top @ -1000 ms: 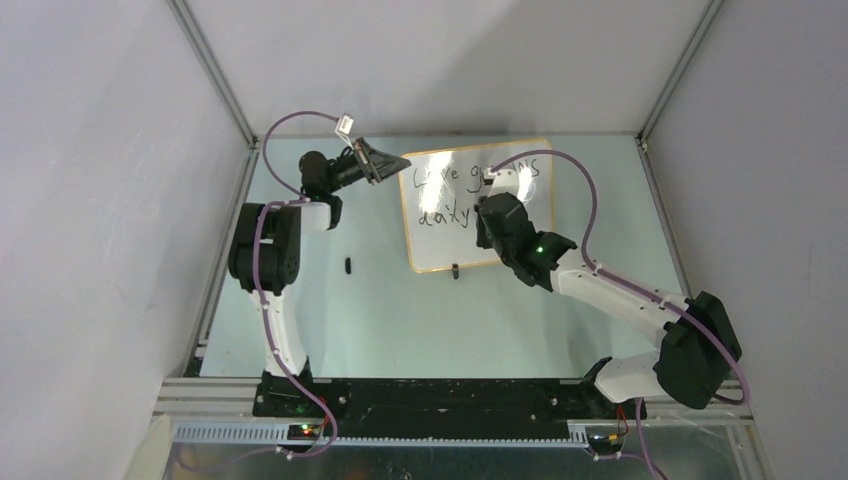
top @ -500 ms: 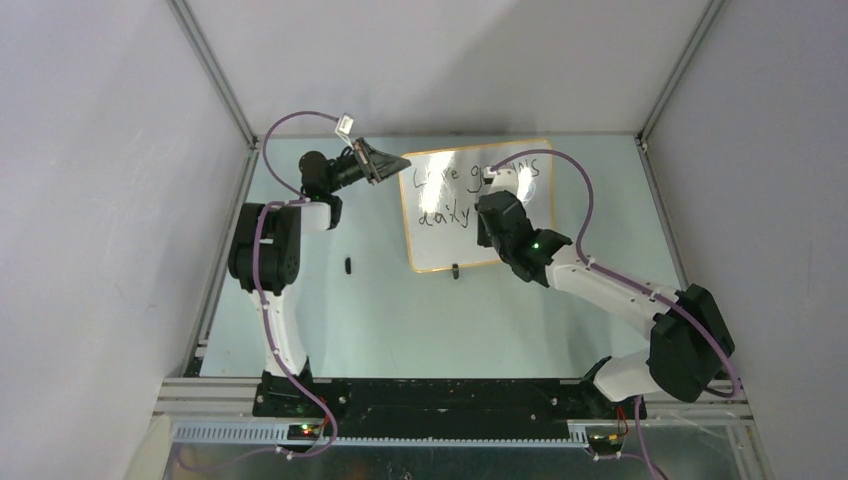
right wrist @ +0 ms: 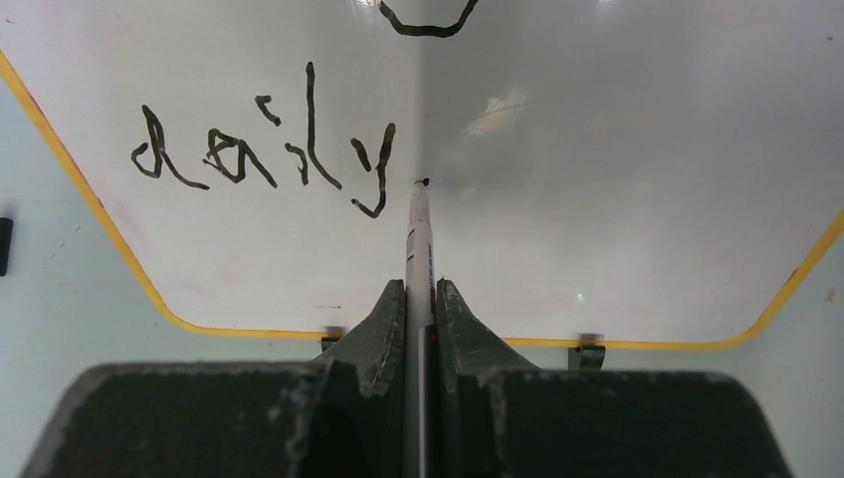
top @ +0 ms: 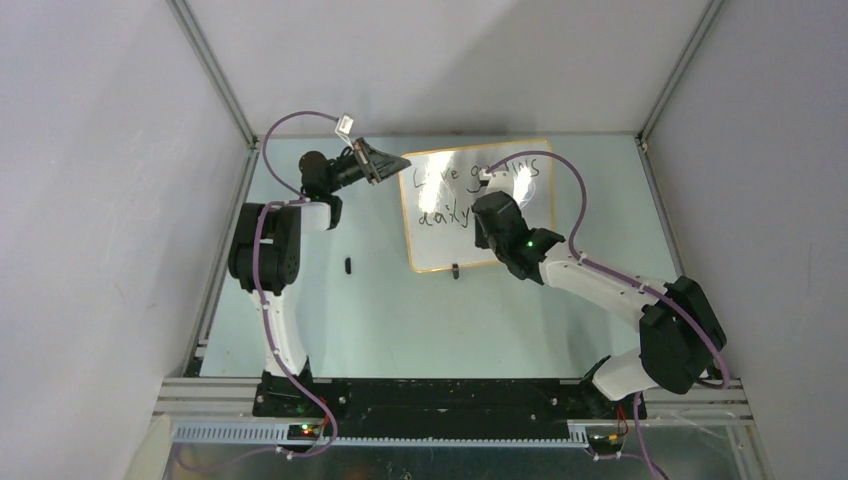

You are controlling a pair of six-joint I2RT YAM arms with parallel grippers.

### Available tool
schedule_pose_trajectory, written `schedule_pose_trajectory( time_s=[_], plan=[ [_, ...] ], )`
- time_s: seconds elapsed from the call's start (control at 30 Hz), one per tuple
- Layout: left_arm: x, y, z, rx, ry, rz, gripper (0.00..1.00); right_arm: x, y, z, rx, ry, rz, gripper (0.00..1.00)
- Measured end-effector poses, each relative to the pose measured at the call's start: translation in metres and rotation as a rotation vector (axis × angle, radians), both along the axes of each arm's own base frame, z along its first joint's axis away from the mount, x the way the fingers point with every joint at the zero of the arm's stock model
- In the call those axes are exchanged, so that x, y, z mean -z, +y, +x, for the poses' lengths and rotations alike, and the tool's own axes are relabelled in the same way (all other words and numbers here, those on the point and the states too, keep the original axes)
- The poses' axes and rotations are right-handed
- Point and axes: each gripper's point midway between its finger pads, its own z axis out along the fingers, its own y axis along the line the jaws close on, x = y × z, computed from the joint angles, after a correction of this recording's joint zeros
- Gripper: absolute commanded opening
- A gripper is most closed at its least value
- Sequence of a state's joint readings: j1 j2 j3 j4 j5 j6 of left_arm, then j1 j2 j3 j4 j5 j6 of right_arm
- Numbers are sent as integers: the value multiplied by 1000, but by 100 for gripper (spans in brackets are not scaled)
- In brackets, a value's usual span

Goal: Write a sentence on the whiteboard

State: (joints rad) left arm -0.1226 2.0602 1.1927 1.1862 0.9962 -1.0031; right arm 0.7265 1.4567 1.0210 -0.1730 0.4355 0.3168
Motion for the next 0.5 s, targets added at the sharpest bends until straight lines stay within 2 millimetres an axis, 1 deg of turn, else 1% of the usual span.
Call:
schedule_pose_trajectory(
  time_s=[0.23,0.3,0.37,0.5],
  plan=[
    [0,0,0,1,0,0,0,-1,1,0,-1,-3,2,0],
    [0,0,0,1,0,0,4,-5,2,-3,-10,-10,5,0],
    [0,0,0,1,0,0,7,-12,1,-6,-14,-27,20,0],
    [0,0,0,1,0,0,13,-36,-3,-13,-18,-85,73,0]
  ],
)
